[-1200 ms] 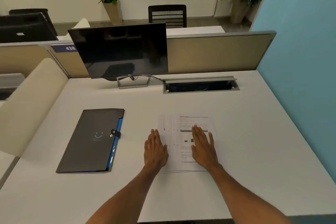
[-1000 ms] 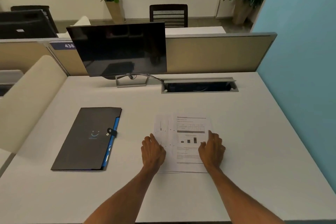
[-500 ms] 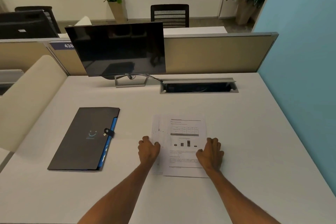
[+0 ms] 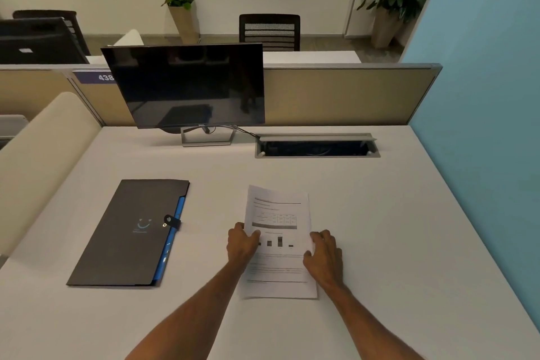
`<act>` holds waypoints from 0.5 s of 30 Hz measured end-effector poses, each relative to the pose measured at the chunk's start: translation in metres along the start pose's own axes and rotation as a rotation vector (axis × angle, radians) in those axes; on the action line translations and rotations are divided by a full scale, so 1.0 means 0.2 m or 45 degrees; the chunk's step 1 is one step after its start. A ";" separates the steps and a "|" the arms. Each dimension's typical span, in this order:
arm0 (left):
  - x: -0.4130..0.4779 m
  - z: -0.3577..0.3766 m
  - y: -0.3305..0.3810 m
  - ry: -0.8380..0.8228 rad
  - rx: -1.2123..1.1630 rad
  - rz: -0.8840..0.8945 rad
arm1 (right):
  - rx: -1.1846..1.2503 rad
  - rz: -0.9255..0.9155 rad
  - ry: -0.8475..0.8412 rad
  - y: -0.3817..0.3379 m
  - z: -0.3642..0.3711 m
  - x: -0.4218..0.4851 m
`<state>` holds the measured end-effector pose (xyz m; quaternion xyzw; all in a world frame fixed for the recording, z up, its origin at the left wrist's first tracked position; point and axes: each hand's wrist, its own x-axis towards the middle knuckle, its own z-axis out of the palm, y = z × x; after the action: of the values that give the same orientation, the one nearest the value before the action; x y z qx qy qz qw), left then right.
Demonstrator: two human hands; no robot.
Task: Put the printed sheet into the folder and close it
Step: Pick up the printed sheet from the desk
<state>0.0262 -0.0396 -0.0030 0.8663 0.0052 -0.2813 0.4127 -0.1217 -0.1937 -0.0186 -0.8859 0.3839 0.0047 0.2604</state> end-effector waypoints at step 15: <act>0.01 -0.19 -0.04 -0.304 -0.500 0.201 | 1.026 0.340 0.017 -0.12 -0.11 0.15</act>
<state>0.0441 -0.0068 0.0093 0.7279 -0.0570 -0.3422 0.5915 -0.0893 -0.2101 0.0043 -0.6557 0.4681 -0.1177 0.5806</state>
